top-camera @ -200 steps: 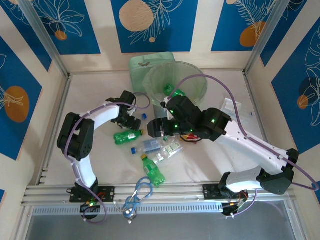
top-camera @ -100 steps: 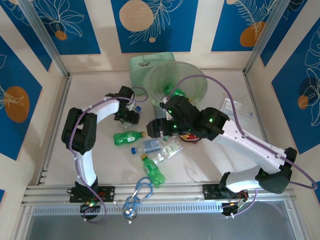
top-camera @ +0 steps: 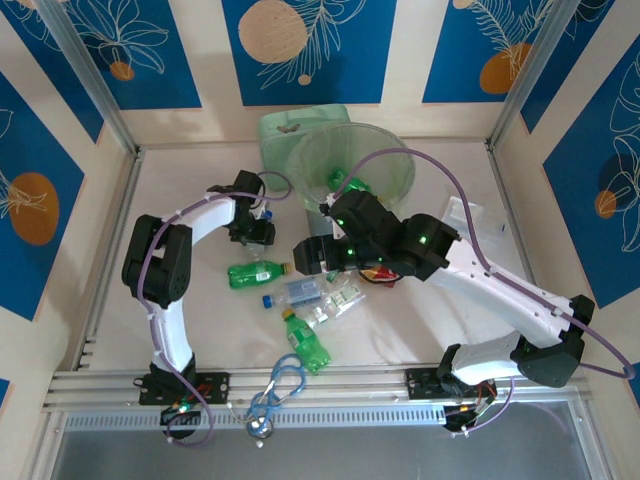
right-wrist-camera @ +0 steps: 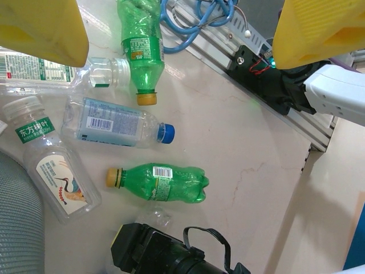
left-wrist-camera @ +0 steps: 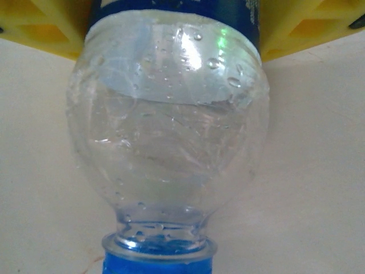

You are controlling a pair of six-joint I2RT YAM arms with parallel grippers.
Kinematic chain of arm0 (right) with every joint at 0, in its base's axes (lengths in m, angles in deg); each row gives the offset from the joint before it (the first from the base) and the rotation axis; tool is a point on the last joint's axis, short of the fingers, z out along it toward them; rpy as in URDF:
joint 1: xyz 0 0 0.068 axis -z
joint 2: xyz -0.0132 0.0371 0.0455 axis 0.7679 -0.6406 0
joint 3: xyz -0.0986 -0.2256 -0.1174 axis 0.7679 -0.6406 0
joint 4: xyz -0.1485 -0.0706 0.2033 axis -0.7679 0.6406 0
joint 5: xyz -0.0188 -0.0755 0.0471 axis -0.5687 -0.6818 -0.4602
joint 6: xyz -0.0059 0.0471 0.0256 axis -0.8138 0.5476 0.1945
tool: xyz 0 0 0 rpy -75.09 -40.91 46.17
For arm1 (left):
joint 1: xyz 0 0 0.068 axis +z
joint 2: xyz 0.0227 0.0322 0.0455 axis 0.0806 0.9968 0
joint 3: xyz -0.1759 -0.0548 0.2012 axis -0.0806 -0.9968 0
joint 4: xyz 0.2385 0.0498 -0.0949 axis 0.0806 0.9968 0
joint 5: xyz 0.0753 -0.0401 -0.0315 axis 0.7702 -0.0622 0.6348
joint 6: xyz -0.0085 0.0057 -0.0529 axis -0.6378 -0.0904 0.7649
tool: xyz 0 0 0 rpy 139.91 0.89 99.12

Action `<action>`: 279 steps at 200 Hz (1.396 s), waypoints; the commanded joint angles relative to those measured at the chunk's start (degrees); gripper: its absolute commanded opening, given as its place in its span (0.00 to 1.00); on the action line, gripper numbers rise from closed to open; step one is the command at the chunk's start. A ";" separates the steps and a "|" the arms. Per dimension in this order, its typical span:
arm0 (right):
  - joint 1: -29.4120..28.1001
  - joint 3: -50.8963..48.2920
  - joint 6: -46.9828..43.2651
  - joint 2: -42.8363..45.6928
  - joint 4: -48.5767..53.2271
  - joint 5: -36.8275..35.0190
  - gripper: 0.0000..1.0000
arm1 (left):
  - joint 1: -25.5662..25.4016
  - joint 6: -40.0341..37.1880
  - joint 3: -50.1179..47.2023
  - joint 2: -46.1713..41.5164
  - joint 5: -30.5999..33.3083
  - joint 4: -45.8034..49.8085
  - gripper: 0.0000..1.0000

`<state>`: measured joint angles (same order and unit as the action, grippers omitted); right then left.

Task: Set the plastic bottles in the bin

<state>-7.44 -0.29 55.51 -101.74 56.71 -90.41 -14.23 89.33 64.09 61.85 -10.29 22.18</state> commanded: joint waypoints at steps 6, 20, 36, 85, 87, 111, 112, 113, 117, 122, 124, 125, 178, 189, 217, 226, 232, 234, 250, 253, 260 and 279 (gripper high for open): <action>0.35 2.30 0.23 0.09 -0.02 0.32 0.84 | 1.13 2.14 0.43 -2.26 -1.49 0.98 0.59; 0.38 2.66 0.14 0.17 -0.43 0.33 0.84 | 1.37 3.47 0.23 -3.90 -1.96 0.76 0.57; 0.37 3.07 -0.18 0.17 -1.30 0.49 0.84 | 1.96 5.87 -0.16 -6.38 -2.69 0.15 0.56; 0.81 5.45 -1.70 -1.70 -4.37 2.36 0.85 | 4.35 16.40 -0.66 -17.25 -9.24 -1.32 0.56; 0.82 5.64 -1.81 -1.85 -4.52 2.52 0.85 | 4.41 16.83 -0.69 -17.74 -9.79 -1.42 0.56; 1.34 8.29 -3.12 -4.09 -6.21 4.38 0.85 | 4.93 23.71 -1.17 -23.32 -15.49 -3.86 0.56; 1.44 8.42 -3.20 -4.20 -6.27 4.46 0.85 | 4.95 24.06 -1.24 -23.55 -15.77 -4.03 0.56; 1.44 8.58 -3.24 -4.29 -6.30 4.54 0.85 | 4.91 24.41 -1.28 -23.80 -15.99 -4.21 0.56; 1.60 9.11 -3.51 -4.69 -6.49 4.80 0.85 | 4.92 25.86 -1.50 -24.80 -16.97 -4.91 0.56; 1.89 9.82 -3.82 -5.34 -6.87 5.30 0.85 | 5.03 27.71 -1.77 -26.00 -18.12 -6.11 0.56; 2.04 10.10 -3.92 -5.59 -6.99 5.50 0.85 | 5.00 28.55 -1.89 -26.45 -18.60 -6.66 0.56; 2.09 10.25 -3.96 -5.69 -6.97 5.63 0.86 | 4.98 28.94 -2.00 -26.70 -18.82 -6.97 0.56; 8.77 15.00 -4.87 -8.43 -9.20 13.22 0.94 | 4.83 52.36 -8.42 -35.11 -31.71 -30.06 0.57; 10.75 14.85 -4.53 -8.53 -10.17 16.47 0.97 | 4.47 55.64 -8.93 -35.51 -34.36 -34.48 0.59; 14.88 14.83 -3.05 -9.04 -12.16 22.36 0.99 | 3.53 62.99 -10.49 -37.04 -38.59 -45.51 0.61; 15.69 14.95 -2.77 -9.24 -12.78 23.33 0.99 | 3.02 64.32 -10.63 -37.49 -39.33 -48.11 0.61; 16.06 15.18 -2.76 -9.40 -13.23 24.15 0.99 | 2.58 64.65 -10.17 -37.65 -39.92 -48.81 0.61; 16.15 15.28 -2.76 -9.44 -13.37 24.42 0.99 | 2.39 64.66 -10.05 -37.73 -40.12 -48.85 0.62; 16.57 16.72 -3.00 -10.23 -13.80 26.25 0.99 | 0.71 64.38 -8.72 -37.41 -42.12 -49.92 0.62; 16.56 17.04 -3.14 -10.46 -13.68 26.45 0.98 | 0.46 64.40 -8.52 -37.41 -42.43 -50.24 0.62; 16.57 17.99 -3.36 -10.97 -13.25 26.64 0.98 | -0.17 64.87 -8.39 -37.47 -42.81 -51.15 0.62; 16.50 19.73 -3.64 -12.08 -12.48 26.86 0.97 | -1.59 66.43 -8.29 -37.68 -43.46 -54.46 0.62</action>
<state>9.11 16.12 52.08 -112.75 44.87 -67.17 -14.12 152.63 54.03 25.66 -49.85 -24.31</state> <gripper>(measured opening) 0.973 0.615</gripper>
